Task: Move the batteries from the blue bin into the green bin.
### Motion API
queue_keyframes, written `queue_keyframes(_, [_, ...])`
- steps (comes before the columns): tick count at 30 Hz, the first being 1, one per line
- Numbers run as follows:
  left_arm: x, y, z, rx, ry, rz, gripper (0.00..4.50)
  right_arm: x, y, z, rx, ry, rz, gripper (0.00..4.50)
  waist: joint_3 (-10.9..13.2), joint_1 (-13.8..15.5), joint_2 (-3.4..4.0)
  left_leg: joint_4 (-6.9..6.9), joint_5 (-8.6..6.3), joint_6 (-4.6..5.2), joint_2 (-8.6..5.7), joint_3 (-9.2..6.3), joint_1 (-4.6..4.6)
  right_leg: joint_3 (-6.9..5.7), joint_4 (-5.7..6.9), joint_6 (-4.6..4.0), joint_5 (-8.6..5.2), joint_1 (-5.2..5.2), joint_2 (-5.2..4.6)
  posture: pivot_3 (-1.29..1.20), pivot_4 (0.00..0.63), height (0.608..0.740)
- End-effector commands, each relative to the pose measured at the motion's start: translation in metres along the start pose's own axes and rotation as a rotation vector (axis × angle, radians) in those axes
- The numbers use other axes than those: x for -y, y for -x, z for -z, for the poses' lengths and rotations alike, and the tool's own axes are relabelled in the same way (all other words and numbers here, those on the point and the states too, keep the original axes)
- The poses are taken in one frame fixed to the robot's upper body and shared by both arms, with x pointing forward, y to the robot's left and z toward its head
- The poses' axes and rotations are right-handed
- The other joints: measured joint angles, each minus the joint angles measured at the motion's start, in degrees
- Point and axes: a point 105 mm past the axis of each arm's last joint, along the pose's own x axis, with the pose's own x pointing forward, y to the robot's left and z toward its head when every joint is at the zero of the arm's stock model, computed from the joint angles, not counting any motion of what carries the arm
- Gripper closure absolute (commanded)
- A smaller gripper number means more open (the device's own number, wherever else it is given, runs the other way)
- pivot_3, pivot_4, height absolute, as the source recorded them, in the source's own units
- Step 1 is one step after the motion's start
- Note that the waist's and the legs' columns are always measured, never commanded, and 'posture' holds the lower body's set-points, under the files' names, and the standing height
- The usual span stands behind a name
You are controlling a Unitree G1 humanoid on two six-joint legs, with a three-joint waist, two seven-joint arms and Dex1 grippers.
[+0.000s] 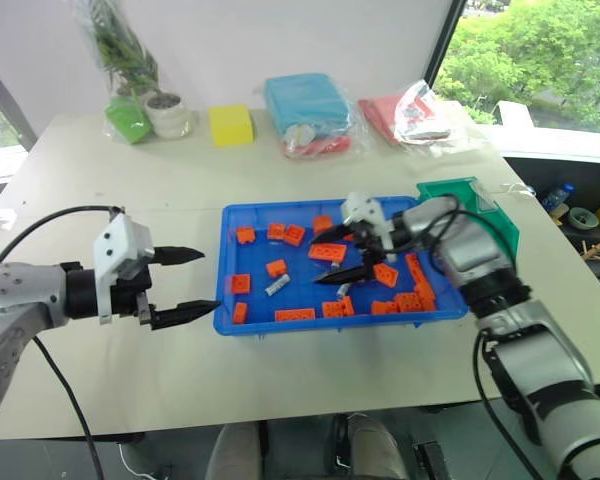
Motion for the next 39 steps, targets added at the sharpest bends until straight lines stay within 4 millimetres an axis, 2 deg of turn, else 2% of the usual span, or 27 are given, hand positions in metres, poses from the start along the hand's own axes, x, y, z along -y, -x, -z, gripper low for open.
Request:
queue_keyframes(1, [0.002,0.005,-0.011,0.013,-0.04,-0.028,0.0,0.006,-0.012,-0.004,-0.024,0.068,-0.022,0.11,0.01,0.15,0.02,0.0,0.01,-0.01,0.0,0.0,0.0,0.0,0.02,-0.01,0.01,0.0,0.0,0.0,0.15,0.704])
queue_keyframes(9, [0.01,0.007,-0.01,0.006,-0.034,-0.041,0.0,0.012,-0.048,0.013,-0.081,0.084,-0.035,0.11,0.04,0.01,0.07,0.01,0.04,-0.07,-0.01,0.0,0.04,0.04,0.08,-0.03,0.03,0.01,0.02,0.0,0.15,0.704])
queue_keyframes(21, [0.003,0.006,-0.013,0.009,-0.047,-0.061,0.0,0.012,-0.069,0.019,-0.057,0.087,0.002,0.11,0.02,-0.34,0.03,0.01,0.06,-0.11,-0.01,0.0,0.11,0.1,0.27,-0.04,0.02,0.01,0.04,0.0,0.15,0.704])
queue_keyframes(22, [0.002,0.005,-0.013,0.01,-0.048,-0.06,0.0,0.013,-0.069,0.019,-0.052,0.081,0.006,0.64,0.02,-0.34,0.03,0.01,0.07,-0.12,-0.01,-0.01,0.12,0.11,0.32,-0.04,0.02,0.0,0.04,0.0,0.15,0.704])
queue_keyframes(25, [0.001,0.005,-0.015,0.011,-0.052,-0.054,0.0,0.01,-0.064,0.022,-0.046,0.079,-0.009,1.84,0.01,-0.24,0.02,0.03,0.08,-0.14,-0.01,-0.01,0.12,0.12,0.56,-0.05,0.02,0.0,0.03,0.0,0.15,0.704])
queue_keyframes(26, [0.0,0.004,-0.015,0.011,-0.052,-0.051,0.0,0.009,-0.062,0.022,-0.045,0.081,-0.011,2.45,0.0,-0.25,0.01,0.03,0.08,-0.14,-0.01,-0.01,0.12,0.12,0.56,-0.05,0.02,0.0,0.03,0.0,0.15,0.704])
queue_keyframes(30, [-0.002,0.002,-0.014,0.006,-0.056,-0.037,0.0,0.011,-0.047,0.017,-0.007,0.089,0.031,4.47,0.0,-0.22,0.0,0.03,0.08,-0.14,-0.01,-0.01,0.12,0.14,0.56,-0.04,0.02,0.0,0.02,0.0,0.15,0.704])
queue_keyframes(33, [-0.003,-0.001,-0.013,0.005,-0.059,-0.029,0.0,0.015,-0.021,0.003,0.061,0.092,0.132,4.45,0.01,0.05,0.02,0.04,0.09,-0.14,-0.02,-0.01,0.12,0.15,0.56,-0.05,0.02,0.01,0.02,0.0,0.15,0.704])
queue_keyframes(35, [-0.006,-0.002,-0.012,0.006,-0.059,-0.026,0.0,0.02,0.009,-0.013,0.122,0.091,0.249,4.45,0.0,0.21,0.0,0.06,0.09,-0.15,-0.02,-0.01,0.08,0.16,0.56,-0.04,0.02,0.03,0.01,0.0,0.15,0.704])
queue_keyframes(39, [-0.009,-0.007,-0.012,0.017,-0.062,-0.018,0.0,0.029,0.093,-0.041,0.21,0.046,0.575,4.45,-0.05,0.34,-0.08,0.09,0.1,-0.17,-0.04,0.0,0.05,0.17,0.53,-0.03,0.0,0.09,-0.01,0.0,0.15,0.704])
